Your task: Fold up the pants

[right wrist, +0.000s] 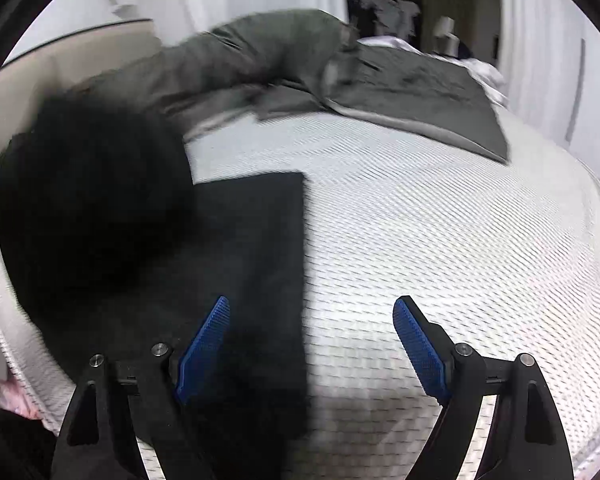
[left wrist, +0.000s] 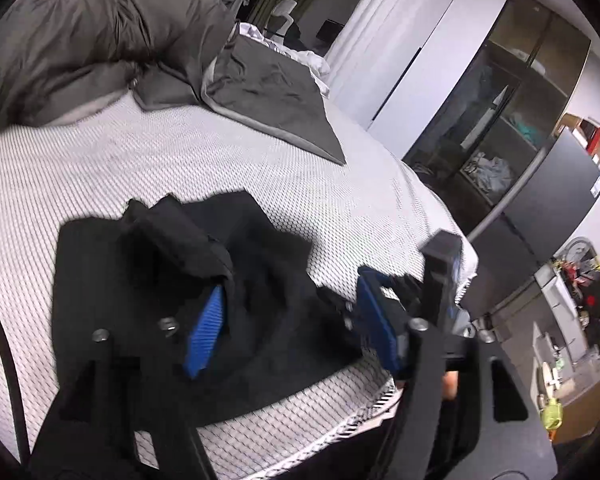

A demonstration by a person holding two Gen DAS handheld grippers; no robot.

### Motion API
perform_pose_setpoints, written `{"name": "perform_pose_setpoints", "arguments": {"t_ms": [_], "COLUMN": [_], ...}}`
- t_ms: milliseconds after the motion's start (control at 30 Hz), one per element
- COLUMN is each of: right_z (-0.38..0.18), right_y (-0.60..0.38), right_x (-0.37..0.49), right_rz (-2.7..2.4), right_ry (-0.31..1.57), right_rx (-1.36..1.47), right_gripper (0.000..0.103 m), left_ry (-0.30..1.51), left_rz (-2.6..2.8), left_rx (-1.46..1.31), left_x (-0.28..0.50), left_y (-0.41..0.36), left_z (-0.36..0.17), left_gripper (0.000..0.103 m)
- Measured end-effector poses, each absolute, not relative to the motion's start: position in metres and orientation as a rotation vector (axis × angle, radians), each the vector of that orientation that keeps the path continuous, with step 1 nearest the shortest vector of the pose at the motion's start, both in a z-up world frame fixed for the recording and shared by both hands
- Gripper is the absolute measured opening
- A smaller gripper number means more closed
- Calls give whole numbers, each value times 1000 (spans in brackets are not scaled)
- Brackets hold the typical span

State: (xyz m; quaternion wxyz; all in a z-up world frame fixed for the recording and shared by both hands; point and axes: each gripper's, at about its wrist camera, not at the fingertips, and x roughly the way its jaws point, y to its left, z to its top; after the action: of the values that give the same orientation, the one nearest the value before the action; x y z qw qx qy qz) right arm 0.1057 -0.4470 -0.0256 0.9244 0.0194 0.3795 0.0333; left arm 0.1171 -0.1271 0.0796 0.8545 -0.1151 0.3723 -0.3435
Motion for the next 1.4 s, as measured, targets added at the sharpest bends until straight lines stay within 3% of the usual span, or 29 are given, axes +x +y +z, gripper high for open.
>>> {"name": "perform_pose_setpoints", "arguments": {"t_ms": [133, 500, 700, 900, 1133, 1400], "right_z": [-33, -4, -15, -35, -26, -21], "right_y": [-467, -422, -329, -269, -373, -435], "right_x": [112, 96, 95, 94, 96, 86], "right_rz": [-6, 316, 522, 436, 108, 277], "right_ry": [824, 726, 769, 769, 751, 758], "right_rx": [54, 139, -11, -232, -84, 222], "right_gripper": [86, 86, 86, 86, 86, 86], "left_ry": [725, 805, 881, 956, 949, 825], "left_rz": [-662, -383, -220, -268, -253, -291], "left_rx": [-204, -242, -117, -230, -218, -176], "left_x": [106, 145, 159, 169, 166, 137], "left_y": [-97, -26, -12, 10, 22, 11], "left_z": [67, -23, -53, -81, -82, -50], "left_gripper": [81, 81, 81, 82, 86, 86]}}
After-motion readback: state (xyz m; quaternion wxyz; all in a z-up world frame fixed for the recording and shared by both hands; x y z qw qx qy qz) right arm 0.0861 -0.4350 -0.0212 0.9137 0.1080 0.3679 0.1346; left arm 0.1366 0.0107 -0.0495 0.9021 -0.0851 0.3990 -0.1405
